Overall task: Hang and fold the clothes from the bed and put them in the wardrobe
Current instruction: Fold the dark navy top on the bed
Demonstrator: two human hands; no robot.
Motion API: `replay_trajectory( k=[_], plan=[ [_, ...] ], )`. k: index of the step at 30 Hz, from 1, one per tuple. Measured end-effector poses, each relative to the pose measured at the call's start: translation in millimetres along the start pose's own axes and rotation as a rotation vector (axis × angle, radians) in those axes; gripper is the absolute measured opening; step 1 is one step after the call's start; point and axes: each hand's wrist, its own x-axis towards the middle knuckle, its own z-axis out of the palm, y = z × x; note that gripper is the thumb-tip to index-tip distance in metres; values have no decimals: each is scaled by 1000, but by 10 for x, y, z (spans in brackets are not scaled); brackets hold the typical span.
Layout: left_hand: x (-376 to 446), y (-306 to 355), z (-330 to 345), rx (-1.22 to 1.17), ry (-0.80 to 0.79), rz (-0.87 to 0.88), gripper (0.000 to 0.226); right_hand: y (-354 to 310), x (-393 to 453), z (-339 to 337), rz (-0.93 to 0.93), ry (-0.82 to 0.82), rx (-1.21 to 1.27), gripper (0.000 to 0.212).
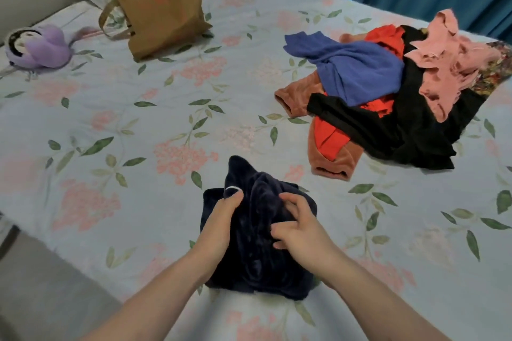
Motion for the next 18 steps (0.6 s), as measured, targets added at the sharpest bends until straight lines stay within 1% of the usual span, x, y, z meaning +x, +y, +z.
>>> replay_trajectory(
  k=[2, 3, 4, 6, 7, 8, 9, 11, 13, 15, 16, 18],
  plan=[
    [58, -85, -160, 119, 20, 58, 56, 94, 80, 137, -69, -12, -178, 69],
    [71, -138, -226, 205, 23, 98, 59, 142, 116, 179, -110, 2, -308, 73],
    [79, -186, -272, 294, 33, 130, 63, 182, 145, 207, -148, 34, -440, 76],
    [149, -301, -340, 432, 64, 164, 83, 227, 168, 239, -192, 125, -650, 79],
    [205, -346, -366, 480, 72, 169, 88, 264, 183, 248, -226, 168, -744, 80],
    [261, -382, -380, 522, 90, 174, 89, 305, 191, 257, -262, 207, -820, 84],
    [338, -429, -393, 545, 122, 183, 88, 361, 201, 267, -269, 240, -844, 92],
    [476, -471, -395, 630, 166, 168, 95, 476, 209, 287, -220, 282, -759, 101],
    [549, -469, -358, 761, 181, 94, 102, 630, 225, 346, -223, 270, -682, 92],
    [652, -508, -337, 824, 170, 3, 102, 761, 263, 432, -274, 301, -631, 78],
    [730, -528, -326, 839, 163, -38, 103, 798, 298, 471, -277, 347, -591, 76],
    [887, -570, -282, 857, 166, -90, 105, 816, 386, 521, -183, 458, -456, 82]
  ],
)
